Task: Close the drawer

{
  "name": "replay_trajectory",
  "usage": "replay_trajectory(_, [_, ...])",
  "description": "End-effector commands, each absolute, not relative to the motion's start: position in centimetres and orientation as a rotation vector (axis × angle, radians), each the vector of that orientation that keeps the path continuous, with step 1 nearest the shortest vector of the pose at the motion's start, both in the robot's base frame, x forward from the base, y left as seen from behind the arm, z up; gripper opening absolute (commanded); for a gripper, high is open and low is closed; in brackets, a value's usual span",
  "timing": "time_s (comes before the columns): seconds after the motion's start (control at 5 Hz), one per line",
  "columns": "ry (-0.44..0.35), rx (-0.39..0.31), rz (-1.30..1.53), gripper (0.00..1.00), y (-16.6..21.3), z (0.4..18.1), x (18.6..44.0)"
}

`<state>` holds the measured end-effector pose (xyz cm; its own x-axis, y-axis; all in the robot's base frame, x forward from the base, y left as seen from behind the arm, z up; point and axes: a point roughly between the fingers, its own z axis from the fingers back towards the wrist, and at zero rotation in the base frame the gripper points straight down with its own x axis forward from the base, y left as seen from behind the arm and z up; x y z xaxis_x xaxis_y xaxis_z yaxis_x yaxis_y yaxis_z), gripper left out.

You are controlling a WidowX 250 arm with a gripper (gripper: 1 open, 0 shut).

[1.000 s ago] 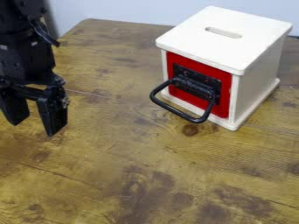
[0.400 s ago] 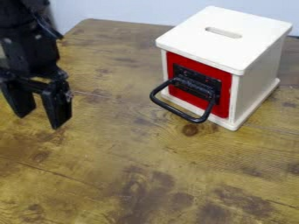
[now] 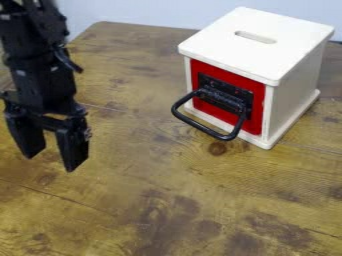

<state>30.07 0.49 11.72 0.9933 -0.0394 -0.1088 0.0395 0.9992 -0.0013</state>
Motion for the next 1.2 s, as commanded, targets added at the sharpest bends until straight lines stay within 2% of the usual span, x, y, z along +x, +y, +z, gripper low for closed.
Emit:
replay_trajectory(0.0, [0.022, 0.012, -0.023, 1.0, 0.4, 14.7, 31.4])
replay_trajectory(0.4, [0.011, 0.016, 0.035, 1.0, 0.5, 13.7, 31.0])
replay_trajectory(1.0, [0.017, 0.032, 0.153, 1.0, 1.5, 12.4, 32.5])
